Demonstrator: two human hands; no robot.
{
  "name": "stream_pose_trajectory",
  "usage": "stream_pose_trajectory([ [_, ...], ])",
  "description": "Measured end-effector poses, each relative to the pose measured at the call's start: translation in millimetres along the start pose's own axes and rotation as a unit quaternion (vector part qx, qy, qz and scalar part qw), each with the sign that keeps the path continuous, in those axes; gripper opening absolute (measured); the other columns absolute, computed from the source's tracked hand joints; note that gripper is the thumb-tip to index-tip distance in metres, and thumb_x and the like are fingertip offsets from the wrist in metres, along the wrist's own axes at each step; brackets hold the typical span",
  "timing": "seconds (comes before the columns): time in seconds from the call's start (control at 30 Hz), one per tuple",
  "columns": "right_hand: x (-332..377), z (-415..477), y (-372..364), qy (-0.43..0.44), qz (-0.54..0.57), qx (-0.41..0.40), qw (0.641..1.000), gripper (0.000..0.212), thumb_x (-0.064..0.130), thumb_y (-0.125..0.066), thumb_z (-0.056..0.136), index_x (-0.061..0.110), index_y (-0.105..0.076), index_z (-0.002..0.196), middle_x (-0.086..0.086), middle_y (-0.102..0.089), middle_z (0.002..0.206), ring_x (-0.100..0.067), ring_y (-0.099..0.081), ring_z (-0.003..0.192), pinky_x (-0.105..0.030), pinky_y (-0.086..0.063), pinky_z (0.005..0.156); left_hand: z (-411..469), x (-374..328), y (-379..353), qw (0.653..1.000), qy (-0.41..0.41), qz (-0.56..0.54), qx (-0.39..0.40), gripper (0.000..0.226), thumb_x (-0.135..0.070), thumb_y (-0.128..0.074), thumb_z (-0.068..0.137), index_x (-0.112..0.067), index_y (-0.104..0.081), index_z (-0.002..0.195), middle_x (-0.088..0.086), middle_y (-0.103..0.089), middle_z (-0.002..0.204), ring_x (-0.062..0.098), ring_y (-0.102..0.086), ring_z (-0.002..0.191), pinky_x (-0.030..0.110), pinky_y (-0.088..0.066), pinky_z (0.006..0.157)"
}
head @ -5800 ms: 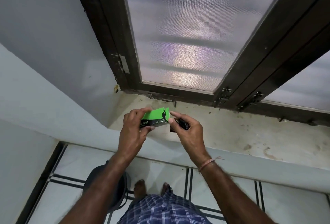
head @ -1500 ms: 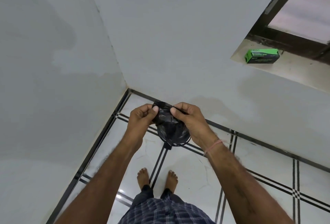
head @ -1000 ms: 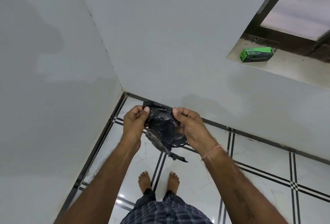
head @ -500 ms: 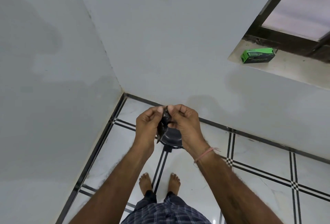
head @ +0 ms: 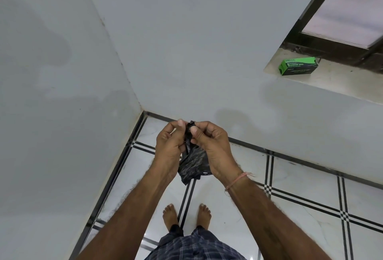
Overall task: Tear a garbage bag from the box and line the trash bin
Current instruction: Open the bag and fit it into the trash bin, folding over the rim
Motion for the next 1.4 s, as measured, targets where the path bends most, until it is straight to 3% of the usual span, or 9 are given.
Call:
stream_pose_trajectory([
  [0.17, 1, 2, -2, -0.004, -0.016, 0.005, 1.0, 0.011, 0.01, -0.073, 0.095, 0.01, -0.076, 0.085, 0.0, -0.074, 0.089, -0.015, -0.07, 0.087, -0.027, -0.059, 0.079, 2, -4, 1, 1.0, 0.007, 0.01, 0.016, 0.019, -0.027, -0.073, 0.086, -0.011, -0.068, 0.096, 0.022, -0.073, 0.124, 0.026, -0.074, 0.103, 0.037, -0.062, 0.084],
  [0.5, -4, 8, -4, -0.086, 0.066, -0.007, 0.994, 0.015, 0.016, -0.067, 0.099, 0.006, -0.074, 0.091, -0.005, -0.073, 0.08, -0.014, -0.067, 0.074, -0.024, -0.06, 0.073, 9, 2, 0, 0.997, 0.046, 0.01, -0.059, 0.019, -0.027, -0.067, 0.094, -0.008, -0.072, 0.094, 0.005, -0.075, 0.087, 0.011, -0.071, 0.073, 0.025, -0.06, 0.065],
  [0.7, -2, 12, -2, -0.096, 0.088, -0.035, 0.991, 0.016, 0.021, -0.065, 0.101, 0.007, -0.071, 0.096, -0.013, -0.072, 0.096, -0.019, -0.067, 0.082, -0.027, -0.061, 0.073, 11, 2, 0, 0.998, 0.019, 0.029, -0.05, 0.039, -0.039, -0.075, 0.079, -0.012, -0.069, 0.106, 0.006, -0.072, 0.104, 0.013, -0.072, 0.09, 0.027, -0.059, 0.072],
  [0.8, 1, 12, 0, -0.097, 0.078, -0.033, 0.992, 0.021, 0.026, -0.059, 0.105, 0.008, -0.07, 0.105, -0.011, -0.076, 0.101, -0.018, -0.072, 0.087, -0.027, -0.061, 0.076, 12, 1, 5, 0.993, 0.074, 0.087, 0.006, 0.051, -0.053, -0.052, 0.099, -0.014, -0.07, 0.127, 0.005, -0.077, 0.118, 0.016, -0.074, 0.107, 0.027, -0.059, 0.083],
  [0.9, 9, 12, 0, -0.098, 0.089, -0.027, 0.991, 0.022, 0.023, -0.052, 0.109, 0.007, -0.065, 0.1, -0.008, -0.078, 0.091, -0.016, -0.076, 0.078, -0.026, -0.062, 0.069, 17, 0, 12, 0.98, 0.142, 0.133, 0.05, 0.067, -0.07, -0.032, 0.1, -0.023, -0.074, 0.123, 0.0, -0.078, 0.12, 0.015, -0.07, 0.114, 0.034, -0.052, 0.094],
  [1.0, 11, 17, 1, -0.097, 0.06, -0.052, 0.992, 0.026, 0.025, -0.05, 0.11, 0.009, -0.063, 0.094, -0.012, -0.074, 0.086, -0.023, -0.069, 0.076, -0.034, -0.062, 0.07, 22, -2, 17, 0.986, 0.105, 0.122, 0.042, 0.037, -0.049, -0.061, 0.095, -0.017, -0.078, 0.1, 0.002, -0.077, 0.093, 0.016, -0.07, 0.085, 0.034, -0.052, 0.08],
  [1.1, 9, 23, 4, -0.083, 0.017, -0.091, 0.992, 0.026, 0.027, -0.051, 0.11, 0.011, -0.063, 0.093, -0.012, -0.07, 0.085, -0.027, -0.063, 0.083, -0.044, -0.057, 0.084, 25, -4, 19, 0.993, 0.071, 0.094, -0.004, 0.022, -0.029, -0.064, 0.099, -0.012, -0.075, 0.09, 0.004, -0.076, 0.083, 0.015, -0.068, 0.074, 0.031, -0.058, 0.069],
  [1.3, 7, 27, 13, -0.05, -0.056, -0.132, 0.988, 0.028, 0.028, -0.05, 0.11, 0.004, -0.061, 0.099, -0.011, -0.069, 0.089, -0.022, -0.062, 0.081, -0.04, -0.055, 0.079, 24, -8, 16, 0.99, 0.073, 0.105, 0.062, 0.048, -0.037, -0.067, 0.089, -0.008, -0.07, 0.128, 0.013, -0.076, 0.12, 0.019, -0.073, 0.103, 0.029, -0.061, 0.079],
  [1.4, 9, 28, 17, -0.051, -0.06, -0.132, 0.988, 0.031, 0.027, -0.053, 0.109, -0.003, -0.063, 0.105, -0.011, -0.071, 0.087, -0.021, -0.065, 0.079, -0.037, -0.058, 0.076, 21, -9, 18, 0.976, 0.093, 0.155, 0.123, 0.043, -0.032, -0.071, 0.089, -0.007, -0.073, 0.124, 0.013, -0.078, 0.106, 0.016, -0.074, 0.087, 0.024, -0.056, 0.069],
])
Point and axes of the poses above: each hand's wrist, its own z-axis towards the middle knuckle, its own y-axis out of the back of the hand, x = y × z, the point moved 1 cm from there along z, towards the middle knuckle
